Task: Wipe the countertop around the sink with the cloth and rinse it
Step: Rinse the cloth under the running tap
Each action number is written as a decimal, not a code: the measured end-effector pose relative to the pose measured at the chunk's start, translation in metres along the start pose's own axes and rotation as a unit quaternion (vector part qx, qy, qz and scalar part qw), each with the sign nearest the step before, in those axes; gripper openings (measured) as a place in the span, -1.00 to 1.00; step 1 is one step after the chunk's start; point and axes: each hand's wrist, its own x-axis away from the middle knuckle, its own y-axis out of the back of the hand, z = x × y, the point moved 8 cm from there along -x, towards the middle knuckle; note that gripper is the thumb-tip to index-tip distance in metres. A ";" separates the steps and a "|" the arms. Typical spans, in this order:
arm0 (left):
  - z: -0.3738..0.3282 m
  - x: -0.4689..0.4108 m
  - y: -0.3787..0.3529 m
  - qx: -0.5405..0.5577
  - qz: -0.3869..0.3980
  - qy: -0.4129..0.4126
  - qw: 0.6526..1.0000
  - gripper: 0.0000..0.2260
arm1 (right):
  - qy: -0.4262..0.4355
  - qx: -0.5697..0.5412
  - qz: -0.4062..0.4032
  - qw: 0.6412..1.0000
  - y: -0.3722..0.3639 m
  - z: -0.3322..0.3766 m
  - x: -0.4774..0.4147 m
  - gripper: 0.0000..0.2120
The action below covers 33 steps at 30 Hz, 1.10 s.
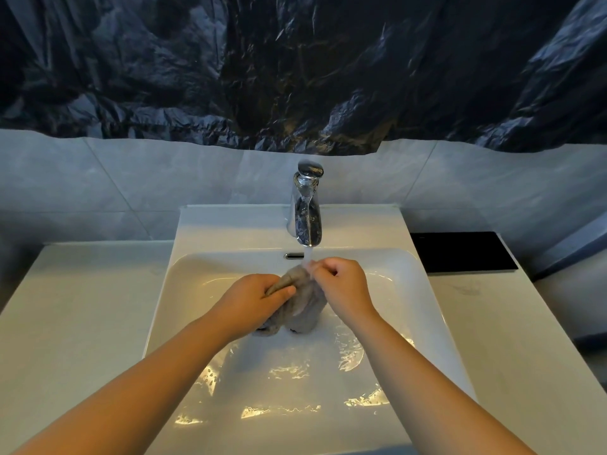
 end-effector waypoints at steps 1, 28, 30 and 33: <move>0.001 0.000 -0.001 0.009 0.007 -0.001 1.000 -0.68 | -0.017 -0.021 0.014 1.000 -0.001 -0.003 0.000 -0.68; 0.029 0.005 -0.025 0.107 0.102 0.131 0.980 -0.46 | -0.141 -0.292 0.084 0.942 -0.017 -0.012 -0.002 -0.77; 0.027 0.005 -0.030 0.206 0.110 0.138 0.963 -0.54 | -0.133 -0.286 0.086 0.945 -0.016 -0.012 -0.002 -0.80; 0.021 0.005 -0.036 0.395 0.078 0.148 0.903 -0.59 | -0.152 -0.292 0.103 0.939 -0.021 -0.023 0.004 -0.84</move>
